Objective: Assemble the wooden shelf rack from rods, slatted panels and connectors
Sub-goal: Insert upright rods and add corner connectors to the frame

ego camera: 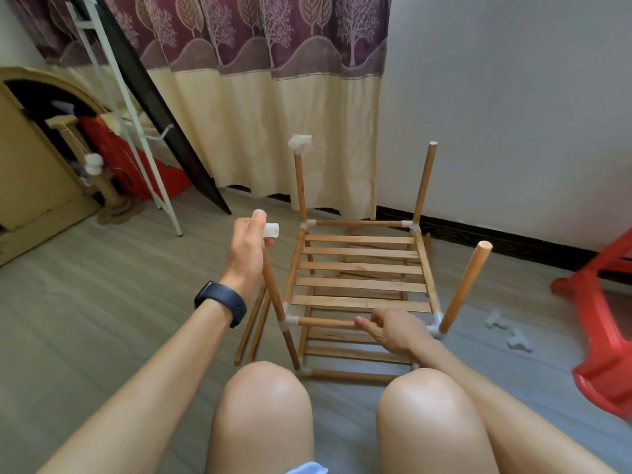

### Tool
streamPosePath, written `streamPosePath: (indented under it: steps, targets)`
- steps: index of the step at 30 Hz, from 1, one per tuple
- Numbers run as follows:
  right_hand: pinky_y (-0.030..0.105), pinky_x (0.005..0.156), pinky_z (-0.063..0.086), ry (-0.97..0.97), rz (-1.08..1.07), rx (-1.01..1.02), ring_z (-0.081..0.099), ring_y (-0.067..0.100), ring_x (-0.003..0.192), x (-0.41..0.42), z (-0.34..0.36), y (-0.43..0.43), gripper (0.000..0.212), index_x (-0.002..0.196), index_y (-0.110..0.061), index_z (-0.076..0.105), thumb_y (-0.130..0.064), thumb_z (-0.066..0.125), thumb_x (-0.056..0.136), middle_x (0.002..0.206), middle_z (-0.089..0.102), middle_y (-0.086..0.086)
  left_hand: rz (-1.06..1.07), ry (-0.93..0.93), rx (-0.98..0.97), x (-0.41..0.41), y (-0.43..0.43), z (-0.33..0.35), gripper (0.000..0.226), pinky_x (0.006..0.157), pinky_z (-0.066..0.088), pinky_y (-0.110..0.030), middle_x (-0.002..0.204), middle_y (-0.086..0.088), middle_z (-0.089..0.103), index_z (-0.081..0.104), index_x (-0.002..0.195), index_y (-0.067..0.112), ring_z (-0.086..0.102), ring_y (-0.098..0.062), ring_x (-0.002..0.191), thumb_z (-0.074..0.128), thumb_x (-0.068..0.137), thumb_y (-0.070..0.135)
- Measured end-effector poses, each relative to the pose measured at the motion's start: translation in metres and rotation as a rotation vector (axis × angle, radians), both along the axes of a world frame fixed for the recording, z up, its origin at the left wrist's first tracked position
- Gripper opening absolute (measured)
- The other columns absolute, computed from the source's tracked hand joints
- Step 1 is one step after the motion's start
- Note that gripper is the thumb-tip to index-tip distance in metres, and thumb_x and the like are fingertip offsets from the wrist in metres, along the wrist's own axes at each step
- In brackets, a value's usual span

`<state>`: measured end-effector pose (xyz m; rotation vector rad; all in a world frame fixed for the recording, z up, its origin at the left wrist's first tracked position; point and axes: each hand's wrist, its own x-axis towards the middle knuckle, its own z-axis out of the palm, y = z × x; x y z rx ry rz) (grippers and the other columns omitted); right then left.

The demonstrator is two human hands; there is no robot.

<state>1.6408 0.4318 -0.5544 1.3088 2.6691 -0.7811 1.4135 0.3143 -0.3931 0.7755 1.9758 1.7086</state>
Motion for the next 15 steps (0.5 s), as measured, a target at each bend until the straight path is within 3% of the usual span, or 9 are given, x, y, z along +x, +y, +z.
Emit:
streamPosePath:
  steps: [2, 4, 6, 11, 15]
  targets:
    - [0.036, 0.089, 0.055, 0.157, 0.015, -0.016, 0.061, 0.012, 0.101, 0.012, -0.001, -0.003, 0.034, 0.118, -0.03, 0.06, -0.055, 0.047, 0.099, 0.112, 0.065, -0.006, 0.11, 0.361, 0.017, -0.001, -0.004, 0.004, 0.023, 0.083, 0.041, -0.022, 0.113, -0.001, 0.049, 0.05, 0.115, 0.019, 0.05, -0.016, 0.104, 0.051, 0.099, 0.035]
    - [0.033, 0.097, 0.052, 0.281, 0.015, 0.091, 0.058, 0.01, 0.115, 0.032, -0.011, -0.007, 0.034, 0.131, -0.032, 0.058, -0.045, 0.052, 0.1, 0.128, 0.06, -0.009, 0.142, 0.757, 0.104, 0.008, -0.005, 0.015, 0.036, 0.093, 0.036, -0.02, 0.126, 0.0, 0.047, 0.051, 0.127, 0.017, 0.044, -0.012, 0.112, 0.055, 0.093, 0.027]
    - [0.03, 0.094, 0.052, 0.419, 0.025, 0.303, 0.058, 0.012, 0.118, 0.057, -0.023, -0.012, 0.035, 0.129, -0.027, 0.063, -0.037, 0.055, 0.097, 0.129, 0.062, -0.008, 0.021, 0.981, 0.104, 0.024, 0.005, 0.024, 0.041, 0.097, 0.037, -0.025, 0.128, -0.001, 0.052, 0.054, 0.129, 0.015, 0.046, -0.014, 0.115, 0.057, 0.09, 0.025]
    - [0.028, 0.096, 0.05, 0.466, 0.037, 0.555, 0.058, 0.013, 0.118, 0.127, -0.044, -0.026, 0.029, 0.118, -0.02, 0.072, -0.022, 0.064, 0.09, 0.128, 0.066, -0.004, -0.48, 1.076, -0.305, 0.079, 0.056, 0.0, 0.045, 0.101, 0.045, -0.036, 0.139, 0.001, 0.05, 0.05, 0.138, 0.025, 0.046, -0.018, 0.125, 0.056, 0.095, 0.034]
    - [0.034, 0.094, 0.056, 0.241, -0.129, 0.421, 0.06, 0.015, 0.124, 0.177, -0.074, -0.025, 0.039, 0.122, -0.027, 0.07, -0.039, 0.046, 0.094, 0.13, 0.066, -0.009, -0.747, 1.046, -0.744, 0.122, 0.1, -0.071, 0.055, 0.117, 0.031, -0.045, 0.159, -0.001, 0.03, 0.037, 0.149, 0.033, 0.031, -0.025, 0.143, 0.05, 0.096, 0.044]
